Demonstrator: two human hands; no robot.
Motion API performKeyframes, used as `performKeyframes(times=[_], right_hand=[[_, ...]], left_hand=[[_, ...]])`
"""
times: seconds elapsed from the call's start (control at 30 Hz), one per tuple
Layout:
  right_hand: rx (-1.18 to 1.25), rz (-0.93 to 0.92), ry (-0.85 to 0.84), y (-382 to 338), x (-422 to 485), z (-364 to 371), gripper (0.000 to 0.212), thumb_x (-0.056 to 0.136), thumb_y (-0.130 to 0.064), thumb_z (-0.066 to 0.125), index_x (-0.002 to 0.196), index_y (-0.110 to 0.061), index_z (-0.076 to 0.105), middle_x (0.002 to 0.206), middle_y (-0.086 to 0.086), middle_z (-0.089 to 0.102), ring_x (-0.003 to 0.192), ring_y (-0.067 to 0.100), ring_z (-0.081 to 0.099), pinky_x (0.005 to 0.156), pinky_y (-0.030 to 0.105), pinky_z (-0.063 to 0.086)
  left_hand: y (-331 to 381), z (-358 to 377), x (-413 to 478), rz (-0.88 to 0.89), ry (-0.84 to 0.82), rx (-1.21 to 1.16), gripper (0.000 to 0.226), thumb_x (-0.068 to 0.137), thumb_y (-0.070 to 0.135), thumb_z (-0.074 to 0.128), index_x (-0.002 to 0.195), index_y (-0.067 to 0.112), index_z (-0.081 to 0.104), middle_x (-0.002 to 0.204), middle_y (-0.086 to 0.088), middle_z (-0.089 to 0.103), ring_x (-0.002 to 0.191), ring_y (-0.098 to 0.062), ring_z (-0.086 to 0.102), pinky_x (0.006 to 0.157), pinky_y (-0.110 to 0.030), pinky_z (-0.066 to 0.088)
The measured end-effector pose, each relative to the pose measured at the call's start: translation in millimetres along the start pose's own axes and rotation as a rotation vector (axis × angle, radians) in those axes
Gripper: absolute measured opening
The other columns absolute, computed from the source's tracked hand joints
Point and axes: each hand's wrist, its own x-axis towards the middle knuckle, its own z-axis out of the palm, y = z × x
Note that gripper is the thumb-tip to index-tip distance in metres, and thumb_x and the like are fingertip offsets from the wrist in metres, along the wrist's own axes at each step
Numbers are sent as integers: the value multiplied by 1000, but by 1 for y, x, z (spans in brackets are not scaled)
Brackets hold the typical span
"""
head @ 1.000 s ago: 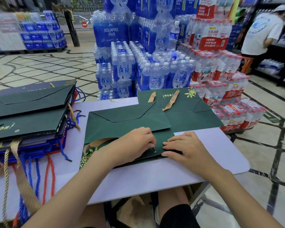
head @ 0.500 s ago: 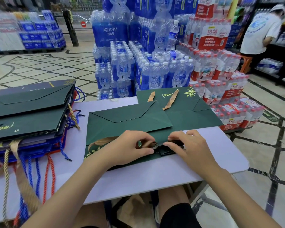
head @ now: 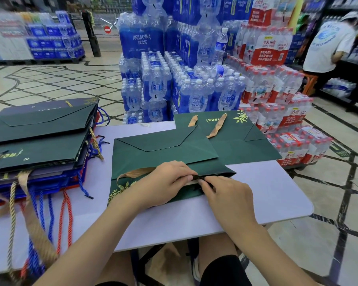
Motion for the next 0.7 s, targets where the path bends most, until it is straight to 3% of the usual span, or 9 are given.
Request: performKeyframes(times=[0.17,0.37,0.57,0.7], right_hand=[[122,-37,-15,0,2,7,22,85,-28,63,64,-22,61,56,-7,54,51,14,50,41,30,37],[107,-170,-100,10,-3,11,27,91,-33,46,70,-20,56,61,-8,56,54,14,54,44,29,35],[128,-190,-142,11,-2,10,24,89,-30,43,70,-18,51,60,-7,53,50,16,51,42,29,34],[127,-223,-163,13,0,6,22,88,-30,43,70,-18,49,59,-7,51,47,17,48,43,27,27]], left_hand=[[-7,1,-4,13,16,45,31,99,24,46,119,14,67,111,2,67,102,-12,56,91,-22,41],[-8,6,-3,-35,-23,128,26,101,20,45,118,18,65,112,5,67,105,-15,57,91,-29,42],[-2,8,-1,-119,-62,143,25,102,22,42,123,24,54,115,3,65,106,-19,58,88,-39,45],[2,10,0,-131,-92,193,32,100,12,40,128,25,49,121,3,63,112,-16,56,89,-39,45]])
